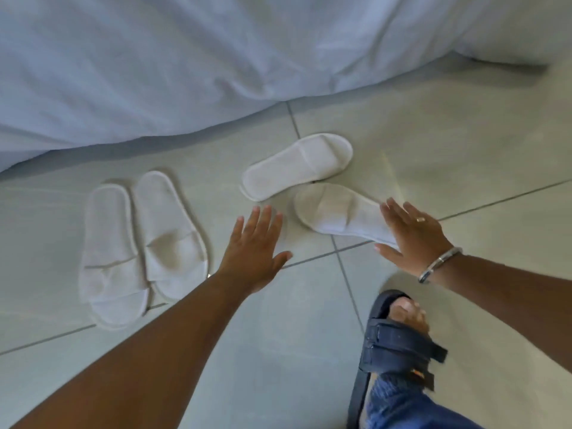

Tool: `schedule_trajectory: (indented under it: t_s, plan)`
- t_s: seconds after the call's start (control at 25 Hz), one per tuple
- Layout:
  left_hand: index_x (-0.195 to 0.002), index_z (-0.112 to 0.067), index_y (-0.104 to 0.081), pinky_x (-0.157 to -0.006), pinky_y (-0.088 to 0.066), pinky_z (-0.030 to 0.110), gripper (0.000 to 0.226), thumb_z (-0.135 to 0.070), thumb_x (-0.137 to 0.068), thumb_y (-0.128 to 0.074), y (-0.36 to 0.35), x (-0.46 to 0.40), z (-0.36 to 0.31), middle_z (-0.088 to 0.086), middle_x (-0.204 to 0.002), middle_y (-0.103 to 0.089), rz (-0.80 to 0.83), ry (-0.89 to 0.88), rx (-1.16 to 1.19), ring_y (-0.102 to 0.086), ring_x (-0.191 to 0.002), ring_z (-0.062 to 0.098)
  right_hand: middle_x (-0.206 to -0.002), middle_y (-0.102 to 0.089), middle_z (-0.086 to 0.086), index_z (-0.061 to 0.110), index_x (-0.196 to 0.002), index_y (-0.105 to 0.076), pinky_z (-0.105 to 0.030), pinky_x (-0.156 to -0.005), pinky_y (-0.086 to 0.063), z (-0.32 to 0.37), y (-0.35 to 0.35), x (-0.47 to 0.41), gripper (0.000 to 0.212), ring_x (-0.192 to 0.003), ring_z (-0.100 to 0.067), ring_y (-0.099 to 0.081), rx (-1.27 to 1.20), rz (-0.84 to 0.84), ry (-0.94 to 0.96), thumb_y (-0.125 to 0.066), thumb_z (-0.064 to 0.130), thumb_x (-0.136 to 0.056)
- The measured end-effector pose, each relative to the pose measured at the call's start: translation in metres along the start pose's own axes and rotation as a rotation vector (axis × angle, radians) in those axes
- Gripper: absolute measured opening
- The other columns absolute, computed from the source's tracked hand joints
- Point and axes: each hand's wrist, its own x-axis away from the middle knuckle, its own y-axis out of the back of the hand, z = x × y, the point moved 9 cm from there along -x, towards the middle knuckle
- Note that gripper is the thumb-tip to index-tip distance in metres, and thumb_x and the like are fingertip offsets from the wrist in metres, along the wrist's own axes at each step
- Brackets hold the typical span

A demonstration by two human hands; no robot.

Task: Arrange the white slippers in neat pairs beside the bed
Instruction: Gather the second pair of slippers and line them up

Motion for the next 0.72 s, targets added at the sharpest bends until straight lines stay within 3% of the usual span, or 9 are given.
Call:
schedule_trajectory:
  t_s: [0.16, 0.28, 0.36, 0.52, 0.72]
  plan:
    - [-0.154, -0.016, 0.002, -0.121, 0.003, 0.046, 0.076, -0.054, -0.097, -0.031, 0.012, -0.081, -0.045, 0.008, -0.163, 0.009, 0.010, -0.039, -0.107, 0.009, -0.149, 0.026, -0.140, -0.049, -0.016, 0.008, -0.134, -0.044, -0.050, -0.077, -0.054, -0.033, -0.048, 0.003, 0.078, -0.112, -0.037, -0.058, -0.096, 0.127, 0.008, -0.041, 0.061, -0.077]
    - [-0.154, -0.017, 0.000, -0.121, 0.001, 0.044, 0.071, -0.053, -0.098, -0.025, 0.023, -0.111, -0.003, 0.006, -0.164, 0.009, 0.061, 0.123, -0.071, 0.007, -0.149, 0.025, -0.145, -0.043, -0.011, 0.011, -0.136, -0.039, -0.043, -0.071, -0.053, -0.025, -0.060, -0.014, 0.076, -0.111, -0.035, -0.056, -0.104, 0.080, -0.022, -0.037, 0.062, -0.079]
    - [-0.154, -0.017, -0.008, -0.121, -0.008, 0.046, 0.073, -0.058, -0.096, -0.024, 0.018, -0.120, 0.009, 0.007, -0.164, 0.003, 0.098, 0.163, -0.025, 0.000, -0.150, 0.028, -0.148, -0.038, -0.010, 0.012, -0.138, -0.035, -0.044, -0.073, -0.050, -0.044, -0.061, -0.026, 0.077, -0.116, -0.035, -0.051, -0.111, 0.023, -0.064, -0.035, 0.062, -0.081]
    - [-0.150, -0.016, -0.024, -0.112, -0.028, 0.053, 0.080, -0.067, -0.089, -0.012, 0.027, -0.139, -0.018, 0.008, -0.163, -0.014, 0.007, 0.178, -0.020, -0.017, -0.146, 0.033, -0.153, -0.030, -0.009, 0.013, -0.144, -0.030, -0.051, -0.091, -0.041, -0.103, -0.063, -0.048, 0.079, -0.128, -0.037, -0.040, -0.149, -0.067, -0.156, -0.033, 0.062, -0.082]
    - [-0.150, -0.018, -0.021, -0.104, -0.037, 0.051, 0.070, -0.061, -0.094, -0.015, 0.035, -0.176, -0.063, 0.009, -0.162, -0.012, 0.105, 0.146, -0.085, -0.029, -0.138, 0.035, -0.158, -0.016, -0.003, 0.019, -0.148, -0.016, -0.051, -0.098, -0.033, -0.168, -0.062, -0.064, 0.080, -0.137, -0.032, -0.025, -0.135, 0.000, -0.297, -0.021, 0.065, -0.083]
